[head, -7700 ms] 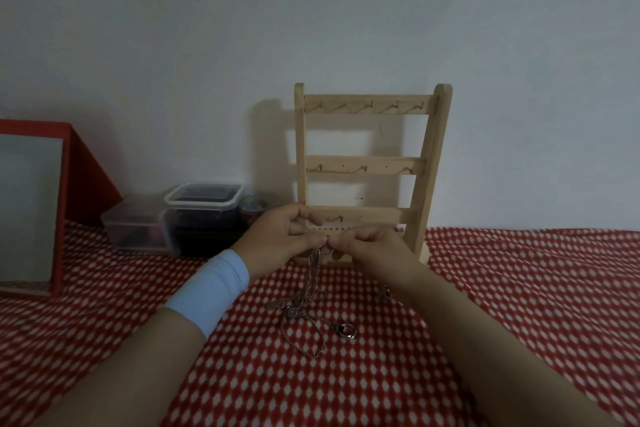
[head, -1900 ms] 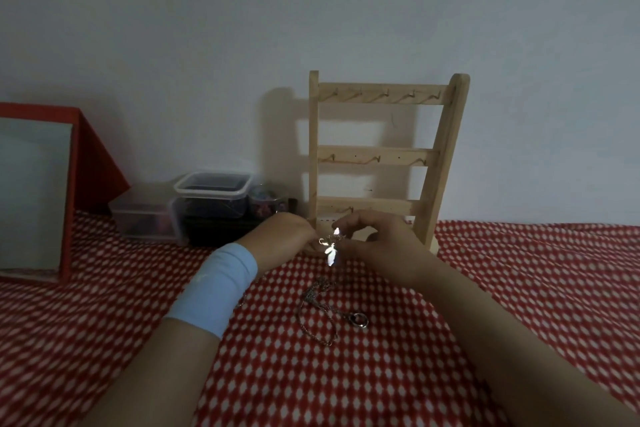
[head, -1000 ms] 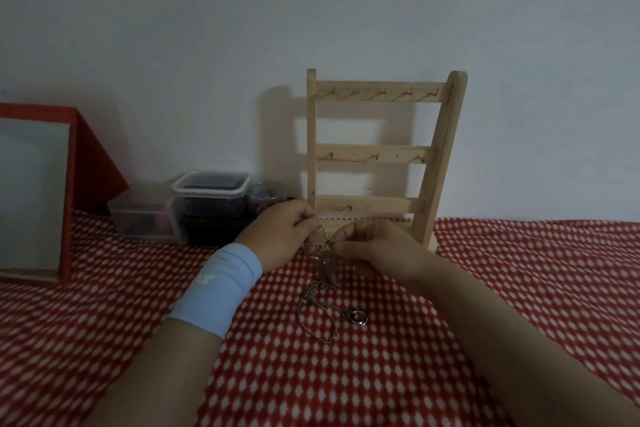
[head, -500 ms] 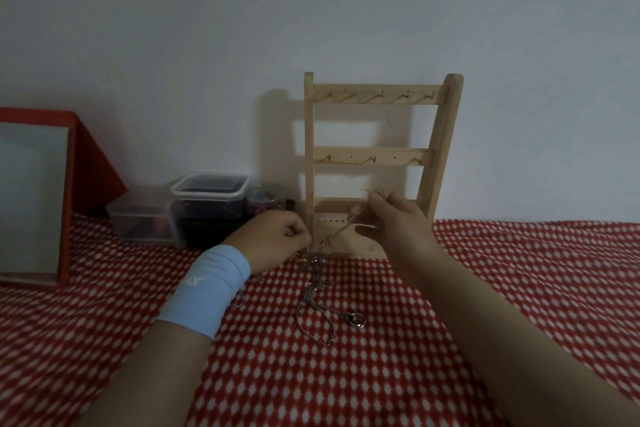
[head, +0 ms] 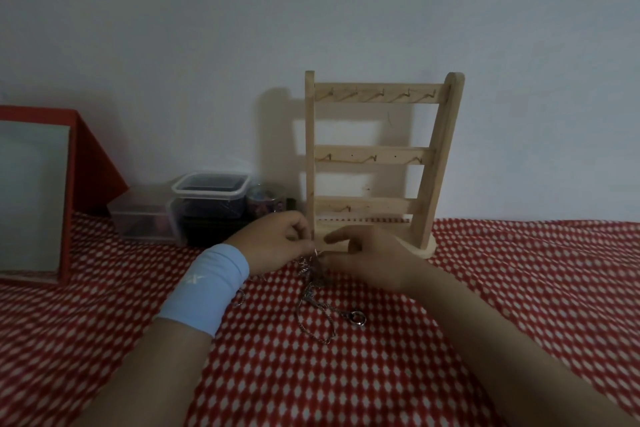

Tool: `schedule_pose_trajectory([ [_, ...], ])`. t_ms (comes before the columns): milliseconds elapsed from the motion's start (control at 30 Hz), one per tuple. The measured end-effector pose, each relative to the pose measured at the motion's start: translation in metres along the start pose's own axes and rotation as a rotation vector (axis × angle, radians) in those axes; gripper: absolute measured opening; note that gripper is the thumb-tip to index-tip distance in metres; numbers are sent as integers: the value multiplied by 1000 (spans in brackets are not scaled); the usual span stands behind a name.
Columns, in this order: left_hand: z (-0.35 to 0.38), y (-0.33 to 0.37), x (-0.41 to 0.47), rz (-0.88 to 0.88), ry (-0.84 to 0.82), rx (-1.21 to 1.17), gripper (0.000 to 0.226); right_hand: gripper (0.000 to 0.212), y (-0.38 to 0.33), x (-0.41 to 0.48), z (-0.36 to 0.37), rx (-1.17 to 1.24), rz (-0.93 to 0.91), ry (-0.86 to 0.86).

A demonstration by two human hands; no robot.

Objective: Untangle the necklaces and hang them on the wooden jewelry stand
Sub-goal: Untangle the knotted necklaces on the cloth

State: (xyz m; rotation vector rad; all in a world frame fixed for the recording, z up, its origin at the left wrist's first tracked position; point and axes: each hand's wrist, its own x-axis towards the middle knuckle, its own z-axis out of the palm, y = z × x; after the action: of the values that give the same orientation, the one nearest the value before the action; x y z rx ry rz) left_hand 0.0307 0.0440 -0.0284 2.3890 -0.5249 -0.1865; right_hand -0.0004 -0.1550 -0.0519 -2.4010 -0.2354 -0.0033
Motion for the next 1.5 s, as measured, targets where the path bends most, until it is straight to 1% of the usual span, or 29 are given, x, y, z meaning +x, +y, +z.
schedule_pose_trajectory([
  [67,2,-1,0,-9,-40,41,13,35,3,0,4,-72,-31,-32],
  [133,2,-1,0,-10,-44,50,15,30,5,1,6,-121,-36,-41],
  [200,0,0,0,-18,-21,62,17,40,4,0,5,-148,-15,-8],
  [267,0,0,1,-9,15,76,16,60,0,-2,7,-166,17,30],
  [300,1,0,1,3,29,82,15,66,-1,-2,10,-201,19,43],
  [333,2,1,1,14,40,85,15,65,-3,-1,14,-258,7,53],
  [400,5,2,2,33,49,73,13,49,-4,-1,20,-336,-37,63],
  [433,5,2,2,36,46,67,13,39,-4,-1,20,-301,-61,57],
  [467,3,2,1,33,34,66,13,29,-1,0,19,-213,-79,42],
  [533,-6,2,-2,18,-6,91,14,19,6,1,15,-26,-99,18],
  [600,-17,2,-5,35,-21,139,11,21,9,3,11,60,-109,28],
  [633,-21,3,-7,58,-2,156,8,23,8,3,9,88,-116,17],
  [767,-17,2,-2,151,187,178,8,36,-1,1,5,212,-103,-104],
  [800,-12,0,0,170,209,207,8,39,-1,0,4,217,-90,-119],
  [900,8,-7,6,162,192,344,13,45,1,0,6,170,-63,-113],
  [933,11,-7,7,152,210,337,13,46,2,-1,6,158,-56,-103],
  [1000,10,-2,6,79,243,235,9,45,3,0,5,186,-40,-72],
  [1033,7,2,6,15,226,203,20,43,2,-1,4,212,-31,-53],
  [1067,3,6,5,-52,170,202,36,41,0,-2,3,236,-21,-39],
  [1100,0,12,3,-123,77,206,50,39,-1,-2,1,256,-9,-34],
  [1133,-2,16,1,-176,-17,196,60,39,-2,-2,0,269,1,-35],
  [1167,-4,19,-2,-195,-86,169,64,40,-2,-3,-1,284,14,-36],
  [1200,-4,20,-3,-181,-113,120,61,41,-3,-3,-1,307,27,-38],
  [1233,-4,18,-2,-144,-98,48,52,42,-4,-4,0,334,35,-40],
  [1300,-1,14,0,-56,-12,-146,29,45,-5,-4,0,371,29,-40],
  [1367,1,11,2,-26,42,-355,14,43,-5,-2,1,345,5,-17],
  [1433,2,13,3,-41,33,-473,19,43,-4,-1,3,257,-10,31],
  [1500,1,15,4,-47,25,-364,27,43,-1,1,3,160,-2,76],
])
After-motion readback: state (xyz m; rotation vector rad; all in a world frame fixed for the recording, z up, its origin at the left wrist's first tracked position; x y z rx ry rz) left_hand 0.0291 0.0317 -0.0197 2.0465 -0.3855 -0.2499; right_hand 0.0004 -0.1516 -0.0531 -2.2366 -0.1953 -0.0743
